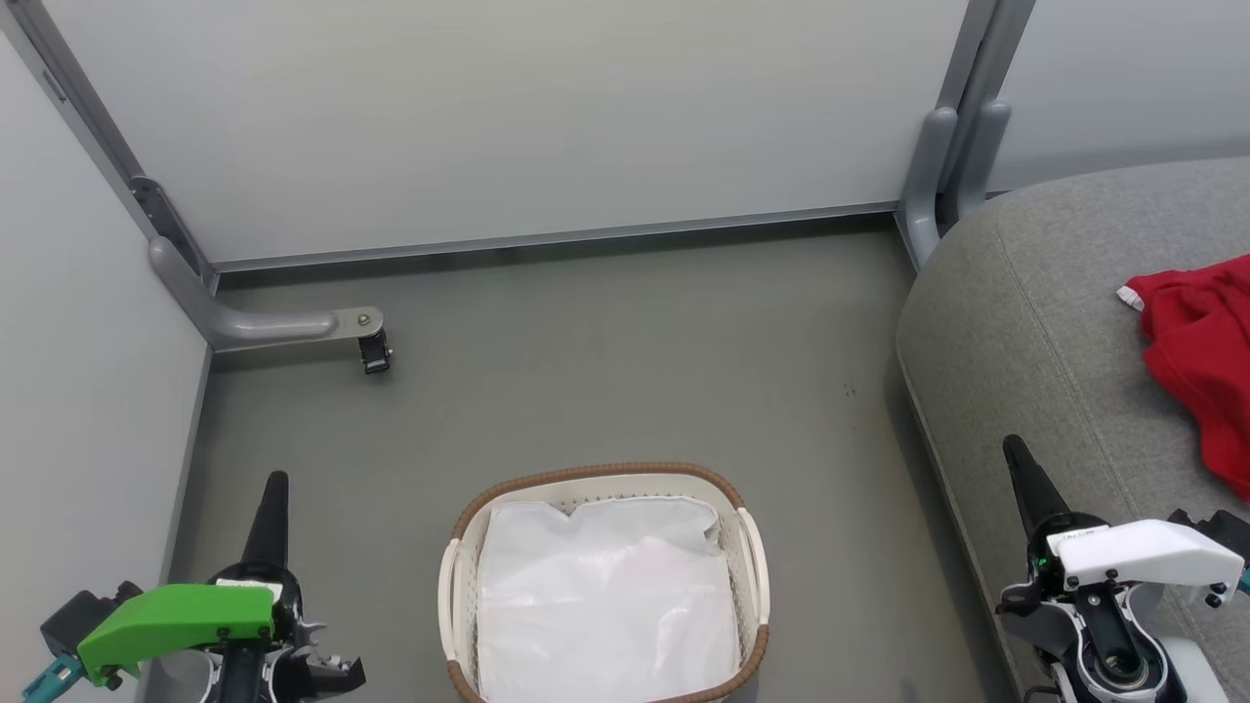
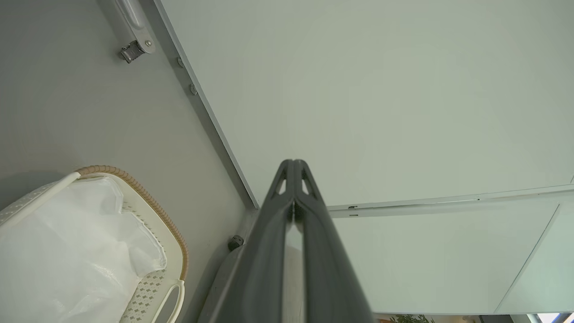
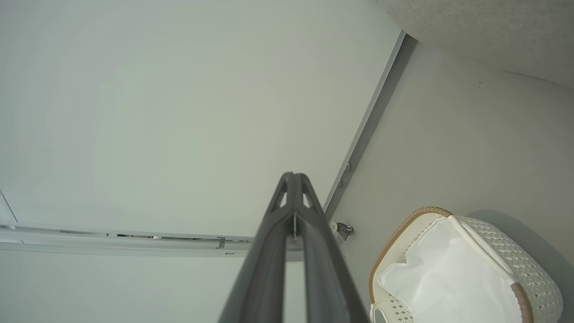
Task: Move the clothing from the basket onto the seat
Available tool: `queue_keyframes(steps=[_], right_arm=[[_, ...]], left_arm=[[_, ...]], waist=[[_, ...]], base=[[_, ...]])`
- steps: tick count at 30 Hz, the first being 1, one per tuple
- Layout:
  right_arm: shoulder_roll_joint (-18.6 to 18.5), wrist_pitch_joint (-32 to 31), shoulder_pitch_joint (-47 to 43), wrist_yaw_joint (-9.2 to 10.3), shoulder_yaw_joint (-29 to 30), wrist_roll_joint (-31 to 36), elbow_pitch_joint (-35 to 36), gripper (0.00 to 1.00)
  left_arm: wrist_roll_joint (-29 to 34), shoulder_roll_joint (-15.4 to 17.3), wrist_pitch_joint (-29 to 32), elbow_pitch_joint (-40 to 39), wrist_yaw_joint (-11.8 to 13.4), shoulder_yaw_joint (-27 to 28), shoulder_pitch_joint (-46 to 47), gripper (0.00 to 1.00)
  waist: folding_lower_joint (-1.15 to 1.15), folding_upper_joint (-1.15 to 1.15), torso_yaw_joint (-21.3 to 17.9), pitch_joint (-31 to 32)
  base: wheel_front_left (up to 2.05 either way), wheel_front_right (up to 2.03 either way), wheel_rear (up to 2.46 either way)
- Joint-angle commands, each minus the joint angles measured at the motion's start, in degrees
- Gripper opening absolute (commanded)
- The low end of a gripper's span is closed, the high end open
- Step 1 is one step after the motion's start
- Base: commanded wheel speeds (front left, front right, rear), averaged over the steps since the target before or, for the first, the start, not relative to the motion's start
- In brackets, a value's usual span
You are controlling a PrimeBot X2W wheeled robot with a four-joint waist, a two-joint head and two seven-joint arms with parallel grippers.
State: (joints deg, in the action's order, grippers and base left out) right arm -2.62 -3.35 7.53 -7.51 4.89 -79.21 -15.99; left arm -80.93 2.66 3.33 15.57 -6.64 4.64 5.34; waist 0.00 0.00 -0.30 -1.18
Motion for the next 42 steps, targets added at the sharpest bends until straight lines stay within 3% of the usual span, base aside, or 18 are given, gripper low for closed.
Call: queue_keyframes(steps=[1,29,42], right_arm=[[-0.3,-0.4,-0.7,0.02,0.3,-1.4,0.7,0.00],[-0.4,-3.3,-1.6,0.04,1.8,-13.2,2.2,0.00],[-0.4,-3.4,-1.7,0.04,1.8,-13.3,2.1,0.00]], left_arm=[[-1.2,0.3,0.4,-0.4,-0.5,0.3,1.1,0.00],[-11.6,0.4,3.3,-1.7,-1.0,2.0,1.3,0.00],[-11.6,0.4,3.4,-1.6,-1.0,2.0,1.1,0.00]], waist=[[0.00,0.00,0.0,0.1],[0.00,0.00,0.3,1.0],[0.00,0.00,0.3,1.0]], base=[[0.00,0.00,0.00],[0.00,0.00,0.00],[0.00,0.00,0.00]])
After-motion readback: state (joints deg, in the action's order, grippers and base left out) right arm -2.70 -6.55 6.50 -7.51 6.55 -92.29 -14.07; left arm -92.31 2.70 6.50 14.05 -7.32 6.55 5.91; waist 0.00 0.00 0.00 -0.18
